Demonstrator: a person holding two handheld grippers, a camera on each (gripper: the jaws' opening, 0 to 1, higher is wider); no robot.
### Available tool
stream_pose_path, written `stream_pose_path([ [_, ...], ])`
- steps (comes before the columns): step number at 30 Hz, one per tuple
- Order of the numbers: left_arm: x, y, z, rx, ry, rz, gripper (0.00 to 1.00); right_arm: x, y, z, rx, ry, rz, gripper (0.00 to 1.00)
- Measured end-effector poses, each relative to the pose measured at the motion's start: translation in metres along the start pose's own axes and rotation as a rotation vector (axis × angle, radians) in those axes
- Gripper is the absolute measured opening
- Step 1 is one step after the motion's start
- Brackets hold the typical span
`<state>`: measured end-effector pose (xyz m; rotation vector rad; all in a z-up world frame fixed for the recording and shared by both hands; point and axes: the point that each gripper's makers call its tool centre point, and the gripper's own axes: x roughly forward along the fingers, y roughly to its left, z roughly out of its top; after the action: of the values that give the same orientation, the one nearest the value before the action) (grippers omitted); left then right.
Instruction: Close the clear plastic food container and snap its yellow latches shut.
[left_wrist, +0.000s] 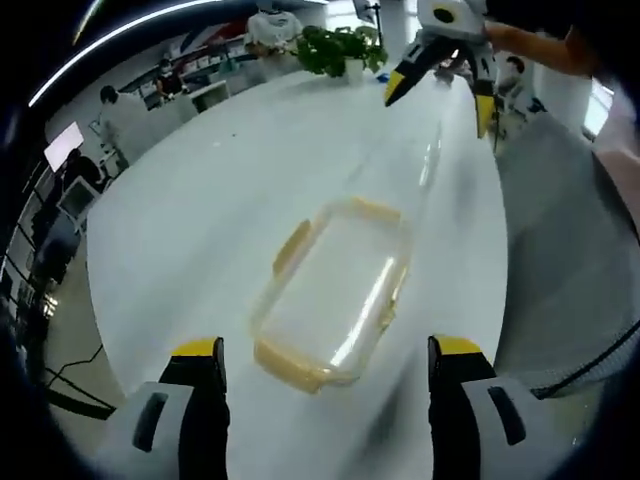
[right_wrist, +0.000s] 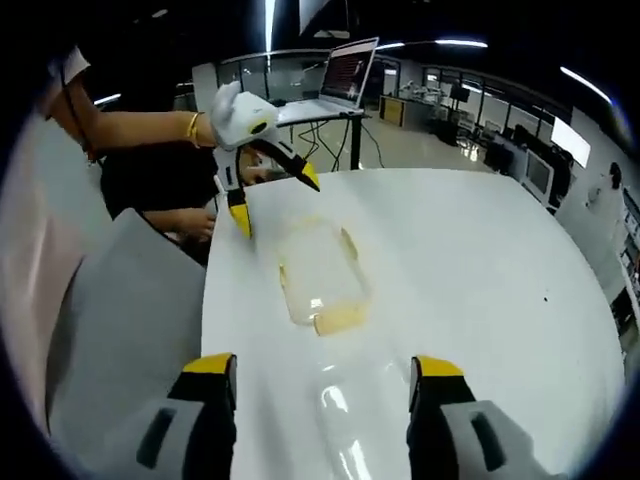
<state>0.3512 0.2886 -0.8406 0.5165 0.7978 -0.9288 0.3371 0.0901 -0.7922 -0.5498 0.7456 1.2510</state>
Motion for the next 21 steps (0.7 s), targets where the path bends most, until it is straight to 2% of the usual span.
stream_pose_path([
  [5,0.004,0.000,0.000,0.019,0.020,-0.040,0.81,0.014,-0.003,0.008,-0.016,0.008,0.037,0.69],
  [12,0.009,0.006,-0.006,0.064,0.069,-0.062,0.79,0.037,0.000,0.017,-0.053,0.036,0.089,0.69],
  [18,0.013,0.004,-0.016,0.069,0.106,-0.079,0.77,0.057,0.008,0.011,-0.097,0.075,0.114,0.68],
  [21,0.015,0.004,-0.020,0.046,0.113,-0.084,0.74,0.065,0.012,0.008,-0.117,0.092,0.135,0.67],
])
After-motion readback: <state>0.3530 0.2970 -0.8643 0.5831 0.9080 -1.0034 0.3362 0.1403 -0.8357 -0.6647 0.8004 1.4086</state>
